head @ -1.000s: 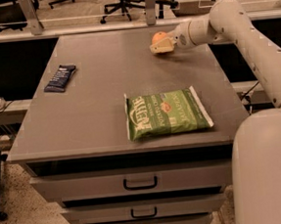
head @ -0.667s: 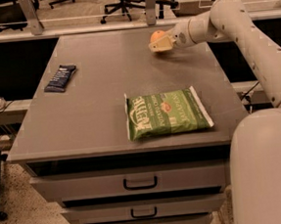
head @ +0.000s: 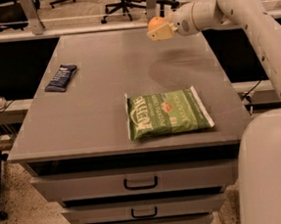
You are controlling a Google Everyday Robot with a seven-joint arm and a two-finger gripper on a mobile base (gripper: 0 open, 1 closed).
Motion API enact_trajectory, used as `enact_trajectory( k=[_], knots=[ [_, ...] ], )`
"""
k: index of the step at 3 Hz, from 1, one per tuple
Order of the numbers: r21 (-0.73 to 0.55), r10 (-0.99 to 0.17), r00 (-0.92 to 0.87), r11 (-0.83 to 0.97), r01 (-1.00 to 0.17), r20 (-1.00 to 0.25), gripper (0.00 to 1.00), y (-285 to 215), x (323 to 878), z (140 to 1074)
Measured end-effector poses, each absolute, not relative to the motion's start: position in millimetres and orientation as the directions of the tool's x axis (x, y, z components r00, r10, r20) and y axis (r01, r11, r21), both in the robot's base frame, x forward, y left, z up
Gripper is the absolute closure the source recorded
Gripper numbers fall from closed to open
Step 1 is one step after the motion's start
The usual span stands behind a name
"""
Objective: Move orange near rxbar blueberry
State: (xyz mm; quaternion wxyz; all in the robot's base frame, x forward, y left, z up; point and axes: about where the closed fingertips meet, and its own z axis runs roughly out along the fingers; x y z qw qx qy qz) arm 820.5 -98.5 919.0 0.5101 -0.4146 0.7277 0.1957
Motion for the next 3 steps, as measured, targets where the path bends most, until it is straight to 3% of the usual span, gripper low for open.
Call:
enact_trajectory(
  k=[1,3],
  knots=[
    [-0.138,-0.404,-0.136,0.579,-0.803,-0.905,1.00,-98,821,919],
    [-0.201,-0.442,-0.033,0.472,-0.858,-0.896,1.00,-27,796,931]
  ],
)
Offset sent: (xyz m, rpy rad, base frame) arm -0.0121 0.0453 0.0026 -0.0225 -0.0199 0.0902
